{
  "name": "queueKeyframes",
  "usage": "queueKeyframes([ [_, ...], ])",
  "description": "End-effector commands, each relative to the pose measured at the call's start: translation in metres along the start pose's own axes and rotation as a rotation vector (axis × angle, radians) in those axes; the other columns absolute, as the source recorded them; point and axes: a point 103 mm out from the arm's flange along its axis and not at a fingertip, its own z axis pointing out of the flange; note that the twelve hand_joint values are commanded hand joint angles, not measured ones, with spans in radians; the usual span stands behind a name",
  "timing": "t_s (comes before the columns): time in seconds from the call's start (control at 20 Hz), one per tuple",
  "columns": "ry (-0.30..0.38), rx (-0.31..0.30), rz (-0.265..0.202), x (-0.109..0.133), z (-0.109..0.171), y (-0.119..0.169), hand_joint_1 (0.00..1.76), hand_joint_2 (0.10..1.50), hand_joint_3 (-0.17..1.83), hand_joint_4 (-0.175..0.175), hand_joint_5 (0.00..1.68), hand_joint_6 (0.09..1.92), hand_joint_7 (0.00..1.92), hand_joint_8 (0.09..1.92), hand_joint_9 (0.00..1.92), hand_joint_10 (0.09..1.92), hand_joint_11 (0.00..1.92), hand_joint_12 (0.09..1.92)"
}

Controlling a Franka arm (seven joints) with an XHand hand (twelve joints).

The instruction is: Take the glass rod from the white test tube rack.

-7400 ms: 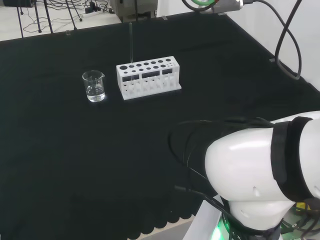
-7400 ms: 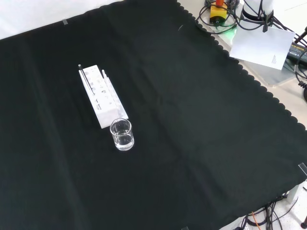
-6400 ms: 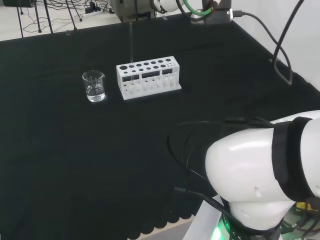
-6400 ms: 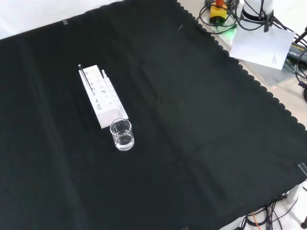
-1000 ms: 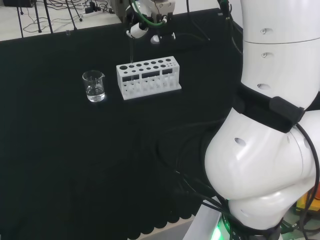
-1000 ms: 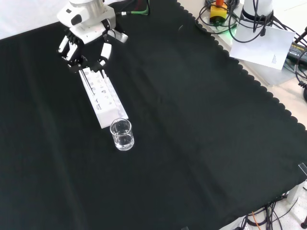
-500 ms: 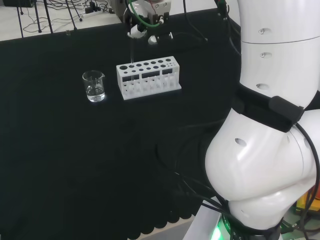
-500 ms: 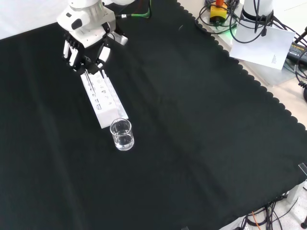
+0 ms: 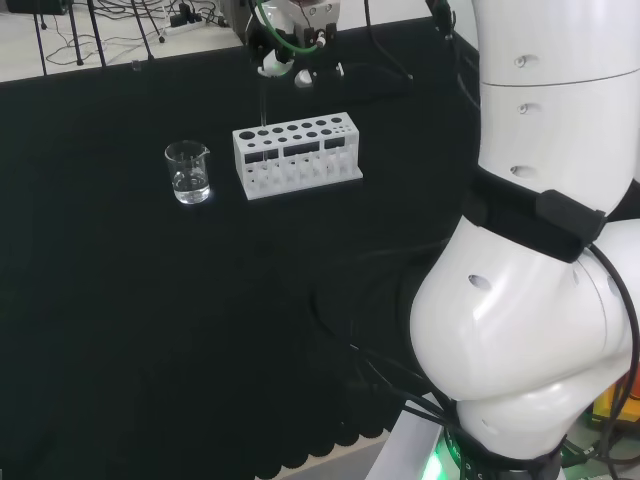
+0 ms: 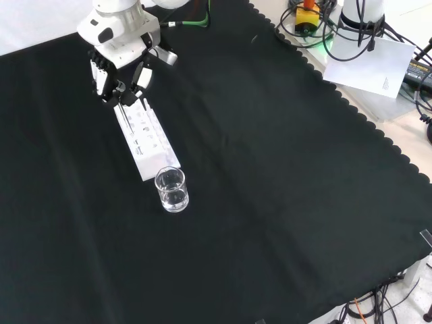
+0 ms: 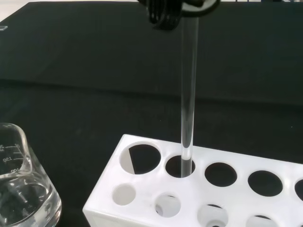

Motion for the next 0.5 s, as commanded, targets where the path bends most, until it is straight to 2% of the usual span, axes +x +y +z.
queueKeyframes([
  [0.05, 0.008, 0.02, -0.008, -0.003, 0.0014, 0.0004, 1.25, 1.1, 0.08, -0.175, 0.78, 1.15, 1.08, 1.05, 1.54, 0.8, 1.43, 0.75],
  [0.2, 0.011, 0.015, -0.011, -0.0051, 0.0018, 0.0006, 1.25, 1.13, 0.03, -0.175, 0.79, 1.17, 1.04, 1.06, 1.55, 0.79, 1.47, 0.74],
  [0.35, 0.012, 0.003, -0.015, -0.005, 0.0019, 0.0002, 1.26, 1.11, 0.0, -0.175, 0.94, 1.02, 1.04, 1.0, 1.55, 0.79, 1.47, 0.72],
  [0.5, 0.005, -0.043, -0.031, -0.0029, -0.0017, -0.0003, 1.19, 1.09, -0.01, -0.175, 1.04, 0.92, 1.37, 0.85, 1.6, 0.76, 1.49, 0.68],
])
